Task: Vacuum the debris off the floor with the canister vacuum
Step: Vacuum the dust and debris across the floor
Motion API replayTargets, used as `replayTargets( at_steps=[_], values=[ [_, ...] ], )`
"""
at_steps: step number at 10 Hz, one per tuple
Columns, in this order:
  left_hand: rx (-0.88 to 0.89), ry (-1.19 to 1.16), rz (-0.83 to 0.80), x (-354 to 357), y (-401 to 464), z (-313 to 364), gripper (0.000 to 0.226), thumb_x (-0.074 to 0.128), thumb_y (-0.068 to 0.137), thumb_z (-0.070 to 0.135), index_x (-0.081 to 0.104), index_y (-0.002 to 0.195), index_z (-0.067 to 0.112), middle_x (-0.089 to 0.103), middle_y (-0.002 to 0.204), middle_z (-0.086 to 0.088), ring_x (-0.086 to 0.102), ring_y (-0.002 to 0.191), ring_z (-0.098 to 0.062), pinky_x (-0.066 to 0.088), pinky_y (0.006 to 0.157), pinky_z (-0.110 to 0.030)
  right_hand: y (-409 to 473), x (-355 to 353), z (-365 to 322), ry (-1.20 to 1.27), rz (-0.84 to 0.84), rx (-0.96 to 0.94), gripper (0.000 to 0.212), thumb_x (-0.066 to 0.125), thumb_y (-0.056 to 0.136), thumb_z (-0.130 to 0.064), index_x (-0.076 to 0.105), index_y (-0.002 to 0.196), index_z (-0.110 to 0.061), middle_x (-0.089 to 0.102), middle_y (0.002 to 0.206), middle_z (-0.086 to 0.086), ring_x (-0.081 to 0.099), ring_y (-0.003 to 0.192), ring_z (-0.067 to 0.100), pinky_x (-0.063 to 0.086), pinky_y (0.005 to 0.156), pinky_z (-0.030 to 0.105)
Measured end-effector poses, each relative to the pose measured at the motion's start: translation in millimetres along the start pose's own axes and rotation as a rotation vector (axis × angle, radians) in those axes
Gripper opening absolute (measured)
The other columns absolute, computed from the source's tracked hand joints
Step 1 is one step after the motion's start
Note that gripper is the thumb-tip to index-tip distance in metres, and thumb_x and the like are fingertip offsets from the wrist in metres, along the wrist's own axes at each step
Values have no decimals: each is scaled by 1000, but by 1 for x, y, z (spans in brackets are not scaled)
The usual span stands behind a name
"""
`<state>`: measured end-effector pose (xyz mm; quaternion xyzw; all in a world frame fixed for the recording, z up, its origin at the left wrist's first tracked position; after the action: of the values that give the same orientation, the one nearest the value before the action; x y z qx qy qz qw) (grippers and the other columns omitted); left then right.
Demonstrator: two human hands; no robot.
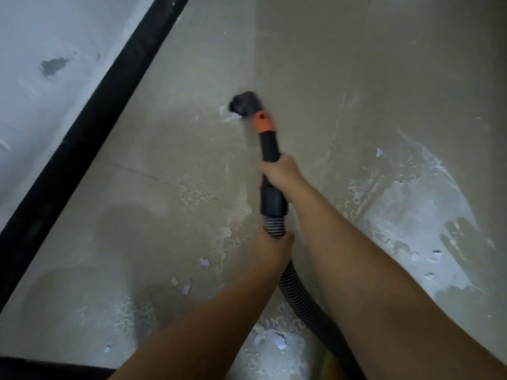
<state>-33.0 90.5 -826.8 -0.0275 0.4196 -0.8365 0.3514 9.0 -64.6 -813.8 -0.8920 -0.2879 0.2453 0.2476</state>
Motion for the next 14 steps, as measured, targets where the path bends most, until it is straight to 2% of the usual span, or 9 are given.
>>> replayTargets(
  at_steps=[1, 2, 4, 5, 7, 8, 11, 13, 14],
  values=[
    [-47, -68, 87, -26, -7, -17, 20, 64, 82, 11, 59, 97, -1, 66, 90, -22, 60, 68, -23, 47, 57, -28, -26, 58, -9, -130, -253, -49, 9, 63, 77, -7, 56, 81, -12, 61, 54, 6, 58, 42, 19, 50, 51, 27],
    [-16, -4, 30, -12, -8, -2, 17, 62, 83, 10, 58, 97, 1, 65, 87, -17, 61, 73, -25, 47, 64, -32, -19, 24, -6, -67, -123, -42, 13, 66, 79, -9, 55, 76, -16, 59, 59, 6, 58, 51, 23, 53, 58, 36],
    [147, 227, -222, 42, 5, 48, 14, 57, 88, 9, 46, 79, 8, 40, 62, -2, 39, 50, -11, 32, 39, -11, -3, -115, 34, 309, 474, 143, 29, 67, 80, -13, 60, 104, 2, 63, 89, 13, 62, 75, 28, 52, 66, 37],
    [57, 108, -173, 21, 2, 26, 14, 57, 87, 9, 47, 78, 8, 50, 72, -11, 50, 64, -20, 41, 55, -24, 0, -65, 18, 183, 336, 78, 19, 67, 78, -11, 64, 96, -2, 63, 85, 15, 63, 72, 29, 52, 54, 31],
    [-77, -193, 133, -50, -16, -49, 13, 64, 83, 21, 59, 91, 12, 66, 82, -5, 62, 72, -17, 55, 77, -38, -63, 113, -7, -263, -400, -57, 30, 64, 82, -9, 59, 110, -1, 66, 81, 17, 61, 67, 26, 52, 64, 35],
    [-123, -145, 44, -13, 0, -79, 16, 67, 78, 30, 62, 90, 20, 69, 81, -2, 68, 77, -22, 57, 71, -37, -86, 115, -1, -285, -614, -25, 19, 60, 84, -5, 53, 101, -7, 62, 66, 9, 58, 51, 20, 50, 53, 27],
    [167, 235, -515, 142, -78, 10, 17, 57, 87, 13, 55, 100, 2, 45, 85, -9, 55, 78, -25, 38, 66, -16, -98, -228, 107, 456, 681, 225, 23, 67, 81, -12, 57, 97, 1, 60, 68, 9, 59, 55, 21, 54, 60, 35],
    [191, 377, -596, 176, -83, -13, 21, 56, 86, -1, 42, 83, 13, 37, 72, 7, 37, 61, -5, 33, 56, -8, -129, -253, 176, 698, 852, 347, 13, 63, 80, -9, 53, 87, -5, 60, 69, 10, 58, 55, 22, 52, 57, 32],
    [174, 324, -461, 131, -79, -36, 7, 56, 89, 3, 52, 87, 8, 46, 76, -6, 46, 68, -15, 38, 59, -14, -104, -203, 151, 533, 624, 293, 21, 67, 76, -10, 58, 93, -4, 61, 72, 11, 58, 56, 24, 51, 60, 34]
  ],
)
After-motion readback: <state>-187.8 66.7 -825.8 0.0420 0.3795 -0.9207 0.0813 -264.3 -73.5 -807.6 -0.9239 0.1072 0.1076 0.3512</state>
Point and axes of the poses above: each hand's wrist, its own y-axis towards the middle knuckle, its own x-axis out of the palm, z = x × y, the point moved 8 cm from there along y, towards the middle knuckle
